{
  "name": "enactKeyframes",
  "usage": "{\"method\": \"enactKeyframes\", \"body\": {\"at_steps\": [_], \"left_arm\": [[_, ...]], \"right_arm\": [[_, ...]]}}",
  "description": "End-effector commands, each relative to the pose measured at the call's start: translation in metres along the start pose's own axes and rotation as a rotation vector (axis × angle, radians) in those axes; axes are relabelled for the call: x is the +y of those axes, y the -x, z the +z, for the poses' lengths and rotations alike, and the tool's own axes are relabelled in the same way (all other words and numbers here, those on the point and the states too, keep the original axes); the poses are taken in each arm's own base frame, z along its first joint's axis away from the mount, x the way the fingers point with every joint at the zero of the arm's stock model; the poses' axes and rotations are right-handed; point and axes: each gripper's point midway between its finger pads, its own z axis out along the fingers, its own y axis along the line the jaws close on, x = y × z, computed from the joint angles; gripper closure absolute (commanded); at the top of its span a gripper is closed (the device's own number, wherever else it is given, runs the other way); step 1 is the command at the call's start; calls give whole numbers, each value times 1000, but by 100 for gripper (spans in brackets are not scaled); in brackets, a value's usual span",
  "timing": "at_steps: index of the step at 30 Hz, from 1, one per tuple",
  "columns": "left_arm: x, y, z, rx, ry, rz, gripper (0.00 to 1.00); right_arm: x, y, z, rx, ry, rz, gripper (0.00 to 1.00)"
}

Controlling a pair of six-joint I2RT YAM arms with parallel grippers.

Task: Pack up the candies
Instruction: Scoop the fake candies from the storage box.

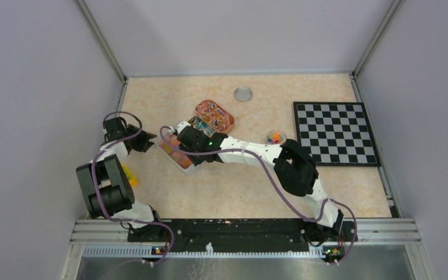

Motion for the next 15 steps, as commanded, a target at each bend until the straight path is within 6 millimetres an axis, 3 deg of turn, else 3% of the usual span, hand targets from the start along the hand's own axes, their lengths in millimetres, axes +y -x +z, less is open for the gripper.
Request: {"method": "enactKeyframes", "body": {"at_steps": [1,9,15], "left_arm": [[-2,2,1,-4,-17,7,57],[-3,1,0,-3,-17,9,57],[-2,2,0,-5,-15,11,57]], "right_arm": [[2,42,-35,-131,11,14,100],[0,36,-41,-141,21,8,100],[-1,20,-42,-146,37,1,100]]}}
